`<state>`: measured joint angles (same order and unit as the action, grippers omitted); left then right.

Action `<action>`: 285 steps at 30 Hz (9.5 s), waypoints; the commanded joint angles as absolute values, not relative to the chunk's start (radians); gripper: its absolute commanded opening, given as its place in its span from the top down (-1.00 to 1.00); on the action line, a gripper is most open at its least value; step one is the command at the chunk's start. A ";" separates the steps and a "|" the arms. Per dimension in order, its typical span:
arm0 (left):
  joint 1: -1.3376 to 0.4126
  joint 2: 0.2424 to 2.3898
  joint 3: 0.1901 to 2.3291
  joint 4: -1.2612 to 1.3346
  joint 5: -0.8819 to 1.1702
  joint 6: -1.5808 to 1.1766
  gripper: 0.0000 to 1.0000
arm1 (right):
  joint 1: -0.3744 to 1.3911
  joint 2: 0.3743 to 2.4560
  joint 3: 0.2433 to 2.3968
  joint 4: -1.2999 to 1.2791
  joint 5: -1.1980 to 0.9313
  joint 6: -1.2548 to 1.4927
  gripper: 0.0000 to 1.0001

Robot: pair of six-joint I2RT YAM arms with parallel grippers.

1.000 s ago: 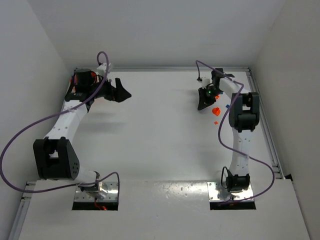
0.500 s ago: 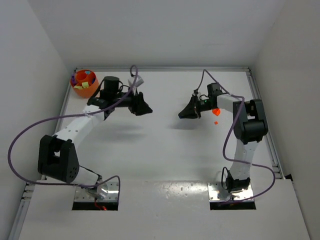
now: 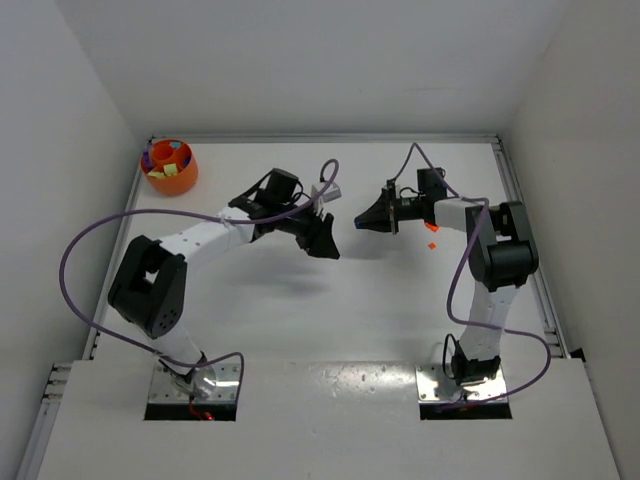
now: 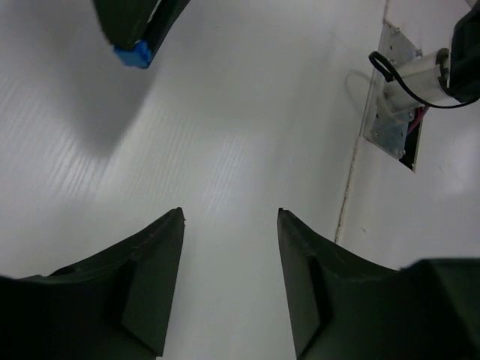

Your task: Sort the legos into containers by color

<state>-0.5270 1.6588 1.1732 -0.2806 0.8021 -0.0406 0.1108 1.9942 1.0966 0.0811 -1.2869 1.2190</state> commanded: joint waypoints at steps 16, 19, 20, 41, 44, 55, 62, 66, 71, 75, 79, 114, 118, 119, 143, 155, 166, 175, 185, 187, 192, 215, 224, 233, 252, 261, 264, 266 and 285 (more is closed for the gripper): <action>-0.522 1.706 1.242 0.003 0.653 -0.233 -0.18 | 0.169 1.916 1.060 0.225 -1.322 1.436 0.95; -0.522 1.729 1.268 0.012 0.664 -0.253 -0.18 | 0.178 1.916 1.051 0.245 -1.331 1.445 0.95; -0.522 1.739 1.269 0.012 0.664 -0.253 -0.18 | 0.178 1.916 1.051 0.245 -1.331 1.445 0.95; -0.512 1.749 1.287 0.051 0.735 -0.253 0.45 | 0.206 1.953 1.069 0.264 -1.341 1.463 0.95; -0.512 1.738 1.287 0.051 0.735 -0.253 0.65 | 0.215 1.953 1.069 0.273 -1.341 1.463 0.95; -0.437 1.622 1.203 0.019 0.716 -0.244 0.86 | 0.169 1.942 1.069 0.282 -1.331 1.440 0.21; -0.250 1.522 1.160 -0.125 0.706 -0.190 0.86 | 0.088 1.942 1.160 0.189 -1.331 1.323 0.11; -0.114 1.538 1.265 -0.295 0.556 -0.094 0.86 | 0.060 1.951 1.363 -0.226 -1.224 0.938 0.06; 0.037 1.644 1.471 -0.437 0.356 0.001 0.86 | 0.074 1.960 1.649 -0.775 -0.818 0.436 0.00; 0.116 1.799 1.630 -0.469 0.269 0.011 0.86 | 0.055 1.951 1.646 -0.773 -0.802 0.425 0.00; 0.138 1.919 1.747 -0.509 0.192 0.002 0.86 | 0.055 1.931 1.618 -0.764 -0.802 0.425 0.00; 0.166 2.232 2.121 -0.512 -0.140 0.020 0.60 | 0.074 1.970 1.618 -0.755 -0.842 0.425 -0.03; 0.166 2.241 2.132 -0.512 -0.149 0.020 0.48 | 0.074 1.970 1.618 -0.755 -0.851 0.425 -0.03; 0.166 2.241 2.132 -0.512 -0.149 0.020 0.42 | 0.074 1.970 1.618 -0.755 -0.851 0.425 -0.03; 0.175 2.041 1.998 -0.488 0.320 0.064 0.08 | 0.051 1.950 1.678 -0.851 -0.577 0.258 0.15; 0.006 1.559 1.523 -0.488 0.782 0.123 -0.43 | -0.098 1.925 1.632 -0.756 -0.085 -0.219 0.25; -0.028 1.485 1.442 -0.488 0.914 0.104 -0.85 | -0.195 2.129 1.764 -0.769 -0.114 -0.526 -0.22; -0.037 1.506 1.442 -0.488 0.923 0.084 -0.91 | -0.215 2.243 1.838 -0.782 -0.155 -0.638 -0.07; -0.037 1.525 1.442 -0.488 0.923 0.084 -0.93 | -0.224 2.306 1.888 -0.819 -0.187 -0.638 -0.08; -0.037 1.536 1.442 -0.479 0.923 0.074 -0.95 | -0.224 2.315 1.888 -0.833 -0.198 -0.647 -0.10; -0.037 1.546 1.442 -0.479 0.923 0.074 -0.95 | -0.224 2.315 1.888 -0.851 -0.218 -0.657 -0.13; -0.055 1.537 1.414 -0.430 0.766 -0.011 -0.98 | -0.196 2.333 1.839 -0.844 -0.204 -0.676 0.64; -0.043 1.390 1.191 -0.231 0.874 -0.096 -0.98 | -0.115 2.163 1.876 -1.095 -0.800 -0.343 0.70; -0.121 1.333 1.103 -0.083 0.864 -0.098 -0.98 | 0.092 2.031 1.456 -0.161 -1.275 0.916 0.78; -0.284 1.724 1.272 -0.051 1.009 -0.345 0.02 | 0.216 1.974 1.117 0.492 -1.235 1.684 0.78; -0.341 1.744 1.272 -0.008 1.029 -0.314 -0.30 | 0.245 1.983 1.086 0.502 -1.235 1.758 0.78; -0.351 1.756 1.272 0.002 1.029 -0.305 -0.30 | 0.255 1.983 1.060 0.523 -1.235 1.805 0.78; -0.360 1.766 1.272 0.011 1.029 -0.296 -0.30 | 0.264 1.983 1.046 0.523 -1.235 1.805 0.78; -0.397 1.775 1.272 0.021 0.966 -0.259 -0.22 | 0.273 2.002 1.094 0.523 -1.244 1.824 0.78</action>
